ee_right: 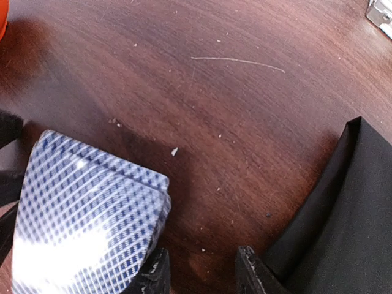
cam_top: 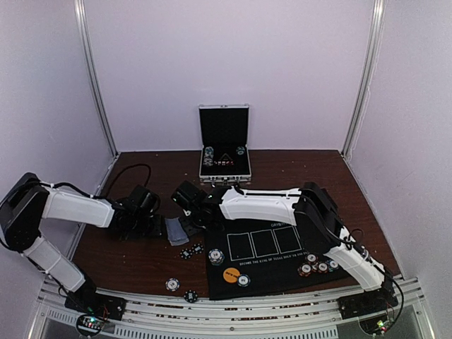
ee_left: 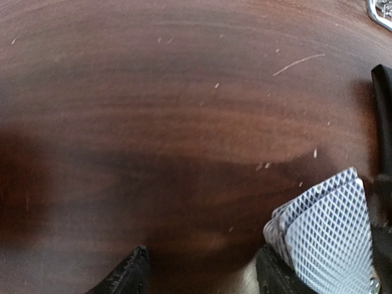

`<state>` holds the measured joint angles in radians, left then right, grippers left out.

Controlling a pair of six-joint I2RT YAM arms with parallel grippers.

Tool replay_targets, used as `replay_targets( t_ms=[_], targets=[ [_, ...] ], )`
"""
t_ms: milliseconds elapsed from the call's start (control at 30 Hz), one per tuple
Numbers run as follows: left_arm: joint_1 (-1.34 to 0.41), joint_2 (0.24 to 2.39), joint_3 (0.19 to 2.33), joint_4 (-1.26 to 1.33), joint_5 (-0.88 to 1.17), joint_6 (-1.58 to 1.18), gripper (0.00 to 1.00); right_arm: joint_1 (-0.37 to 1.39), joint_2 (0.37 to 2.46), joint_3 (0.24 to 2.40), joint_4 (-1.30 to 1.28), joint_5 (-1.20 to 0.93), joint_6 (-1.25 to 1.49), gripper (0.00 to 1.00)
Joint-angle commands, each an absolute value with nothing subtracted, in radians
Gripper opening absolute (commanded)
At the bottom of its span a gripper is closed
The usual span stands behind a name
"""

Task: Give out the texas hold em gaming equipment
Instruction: Adjust the poker card at the center of the board.

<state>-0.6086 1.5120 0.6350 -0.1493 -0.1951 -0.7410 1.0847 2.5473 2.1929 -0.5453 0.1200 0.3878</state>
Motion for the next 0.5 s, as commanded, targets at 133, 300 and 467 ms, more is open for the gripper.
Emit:
replay_targets(
  t_ms=[133, 300, 467],
  targets=[
    [-0.612, 1.590, 0.673, -0.169, -0.120, -0.709, 0.62, 1.101, 2.543, 2.206, -0.549, 0.072, 0.382, 0.39],
    [-0.607, 1.541, 0.648, -0.211, -0.171, -0.697, 0.67, 1.086, 2.449, 2.128, -0.518, 0.101, 0.401, 0.39],
    [-0.583, 1.482, 0.660, -0.288, -0.237, -0.672, 0.78, 1.078, 2.363, 2.094, -0.505, 0.125, 0.394, 0.39]
  ],
)
